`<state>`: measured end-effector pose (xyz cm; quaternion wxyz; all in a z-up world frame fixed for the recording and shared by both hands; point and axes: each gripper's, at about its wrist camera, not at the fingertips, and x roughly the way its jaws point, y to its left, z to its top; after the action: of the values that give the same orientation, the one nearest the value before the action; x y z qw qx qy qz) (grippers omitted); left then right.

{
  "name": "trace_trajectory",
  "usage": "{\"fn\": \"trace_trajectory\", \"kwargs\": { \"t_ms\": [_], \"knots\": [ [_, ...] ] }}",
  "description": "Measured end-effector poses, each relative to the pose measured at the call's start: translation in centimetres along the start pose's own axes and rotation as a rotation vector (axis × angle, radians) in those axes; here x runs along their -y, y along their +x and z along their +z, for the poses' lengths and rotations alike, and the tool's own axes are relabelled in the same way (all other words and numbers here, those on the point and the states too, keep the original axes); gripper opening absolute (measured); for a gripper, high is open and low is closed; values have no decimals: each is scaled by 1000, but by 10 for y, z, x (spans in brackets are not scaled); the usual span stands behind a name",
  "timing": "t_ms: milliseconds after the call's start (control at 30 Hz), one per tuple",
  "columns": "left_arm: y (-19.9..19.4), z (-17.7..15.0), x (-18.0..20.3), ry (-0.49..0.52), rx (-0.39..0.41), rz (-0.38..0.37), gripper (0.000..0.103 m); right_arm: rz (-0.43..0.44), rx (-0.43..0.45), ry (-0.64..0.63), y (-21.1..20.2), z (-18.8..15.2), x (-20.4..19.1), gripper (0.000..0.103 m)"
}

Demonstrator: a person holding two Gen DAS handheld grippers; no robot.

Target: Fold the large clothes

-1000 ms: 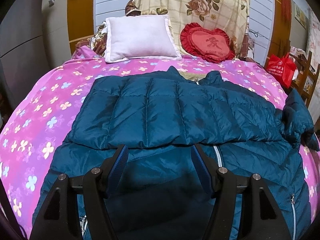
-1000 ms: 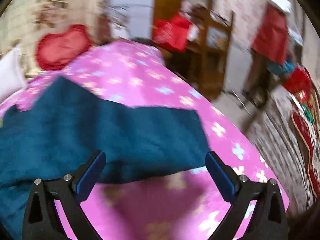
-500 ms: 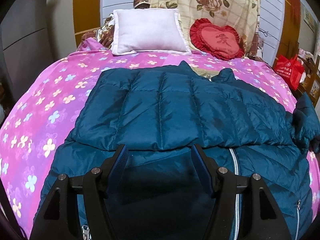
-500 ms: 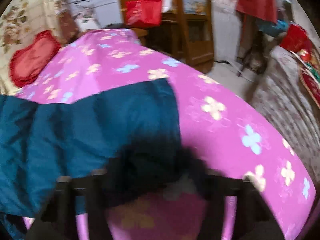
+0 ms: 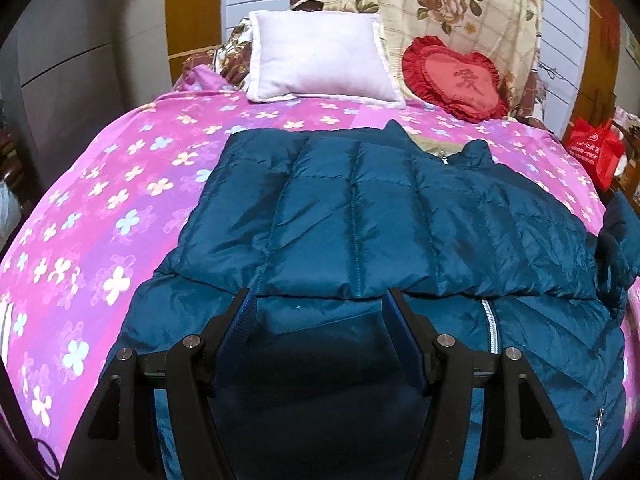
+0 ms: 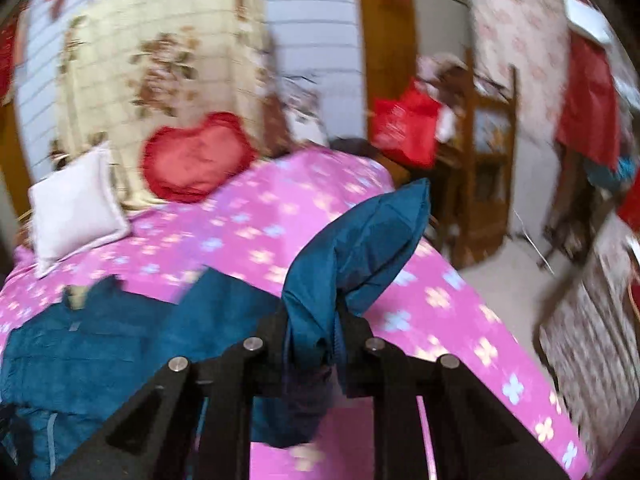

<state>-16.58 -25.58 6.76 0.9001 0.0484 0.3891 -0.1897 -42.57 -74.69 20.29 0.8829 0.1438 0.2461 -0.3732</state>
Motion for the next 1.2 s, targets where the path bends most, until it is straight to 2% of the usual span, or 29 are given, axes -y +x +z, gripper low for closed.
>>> {"fn": "trace_trajectory", "kwargs": {
  "t_ms": [200, 333, 500, 633, 733, 900, 933, 1000, 1033, 1067, 1200],
  "knots": [
    [-2, 2, -12, -16, 7, 14, 47, 140, 32, -146, -25, 13, -93, 17],
    [-3, 4, -23, -38, 7, 20, 47, 248, 25, -221, -34, 1, -156, 17],
    [-5, 9, -46, -105, 13, 16, 47, 408, -16, -311, -28, -34, -261, 17],
    [-7, 10, -61, -148, 17, 6, 47, 552, -92, -353, -21, -52, -333, 17],
    [-8, 11, -70, -164, 20, 4, 47, 608, -147, -397, -7, -72, -375, 17],
    [-2, 15, -83, -187, 15, -1, 47, 688, -290, -437, 31, -122, -450, 17],
    [-1, 16, -86, -199, 16, -10, 47, 700, -317, -436, 36, -131, -457, 20],
    [0, 17, -91, -218, 19, -33, 47, 739, -408, -423, 55, -150, -481, 40],
    [0, 18, -93, -230, 23, -50, 47, 771, -434, -407, 59, -154, -482, 59],
    [0, 18, -95, -243, 28, -70, 47, 827, -454, -366, 61, -158, -483, 72],
    [-2, 19, -100, -313, 57, -169, 47, 859, -376, -319, 46, -142, -459, 76]
  ]
}}
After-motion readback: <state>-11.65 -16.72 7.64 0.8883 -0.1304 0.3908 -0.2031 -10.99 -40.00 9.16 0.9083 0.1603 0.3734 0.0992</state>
